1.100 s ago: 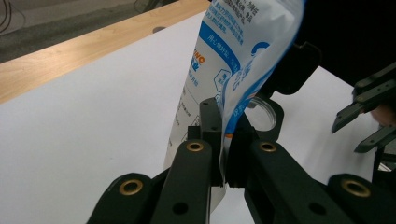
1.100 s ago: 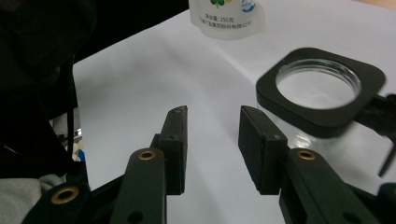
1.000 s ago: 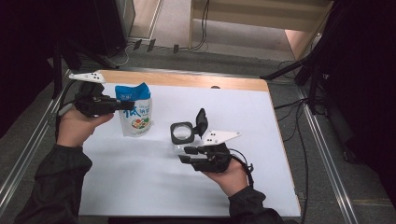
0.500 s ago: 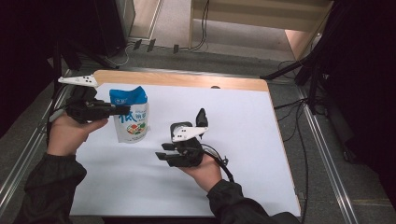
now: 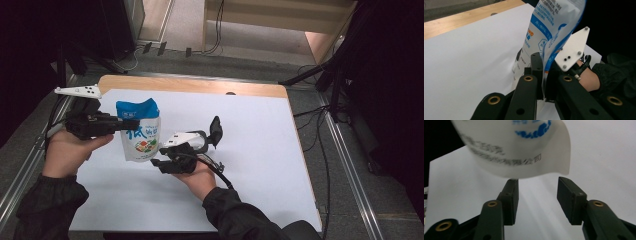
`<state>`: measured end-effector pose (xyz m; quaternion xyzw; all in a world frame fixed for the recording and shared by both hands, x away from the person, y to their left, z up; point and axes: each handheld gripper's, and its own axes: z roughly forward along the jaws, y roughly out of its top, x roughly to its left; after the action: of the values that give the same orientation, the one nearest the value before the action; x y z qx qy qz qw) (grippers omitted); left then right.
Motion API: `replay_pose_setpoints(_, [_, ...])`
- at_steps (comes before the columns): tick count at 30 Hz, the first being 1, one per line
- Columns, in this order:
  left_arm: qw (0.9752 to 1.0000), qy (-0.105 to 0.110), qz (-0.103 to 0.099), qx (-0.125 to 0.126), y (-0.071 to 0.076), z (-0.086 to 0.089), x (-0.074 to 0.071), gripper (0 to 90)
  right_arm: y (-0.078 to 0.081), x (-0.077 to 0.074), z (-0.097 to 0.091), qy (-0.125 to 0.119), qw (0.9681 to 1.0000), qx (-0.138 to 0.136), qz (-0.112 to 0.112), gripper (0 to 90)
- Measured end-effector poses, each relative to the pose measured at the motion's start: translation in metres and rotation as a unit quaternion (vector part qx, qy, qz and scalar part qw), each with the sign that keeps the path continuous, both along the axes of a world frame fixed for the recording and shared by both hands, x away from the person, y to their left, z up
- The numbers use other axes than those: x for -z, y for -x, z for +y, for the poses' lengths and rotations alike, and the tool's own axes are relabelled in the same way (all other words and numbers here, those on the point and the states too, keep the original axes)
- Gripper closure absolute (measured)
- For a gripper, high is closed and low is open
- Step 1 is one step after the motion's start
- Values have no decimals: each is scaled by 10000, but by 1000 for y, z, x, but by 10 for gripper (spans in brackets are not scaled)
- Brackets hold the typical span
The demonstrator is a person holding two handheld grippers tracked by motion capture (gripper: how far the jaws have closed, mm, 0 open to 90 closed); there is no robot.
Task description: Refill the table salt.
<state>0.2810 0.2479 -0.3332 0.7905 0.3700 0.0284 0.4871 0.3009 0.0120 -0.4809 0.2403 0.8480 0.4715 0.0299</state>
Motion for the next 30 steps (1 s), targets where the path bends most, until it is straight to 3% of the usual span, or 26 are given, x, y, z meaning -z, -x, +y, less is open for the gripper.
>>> replay_pose_setpoints(7, [9999, 12, 83, 90, 4, -4, -2, 900, -3, 7, 9, 4, 10000, 57, 54, 533])
replay_pose_setpoints(10, [9998, 10, 154, 89, 3, -6, 0, 900, -2, 6, 10, -63, 10000, 50, -43, 535])
replay_pose_setpoints(13, [9998, -120, 140, -56, 3, -8, 1, 899, 0, 5, 9, -116, 9999, -37, -110, 536])
replay_pose_setpoints(17, [9996, 11, 274, -83, 0, -8, 4, 896, 3, 5, 10, -82, 9997, -134, -181, 540])
replay_pose_setpoints(22, [9996, 23, 261, -89, -1, -12, 6, 891, 6, 5, 10, -35, 9996, -209, -182, 541])
replay_pose_setpoints(26, [9997, -91, 208, -32, -3, -16, 9, 876, 8, 6, 10, -46, 9996, -255, -141, 604])
replay_pose_setpoints(30, [9997, -37, 219, 66, -7, -18, 16, 847, 10, 7, 10, -20, 9992, -365, -184, 606])
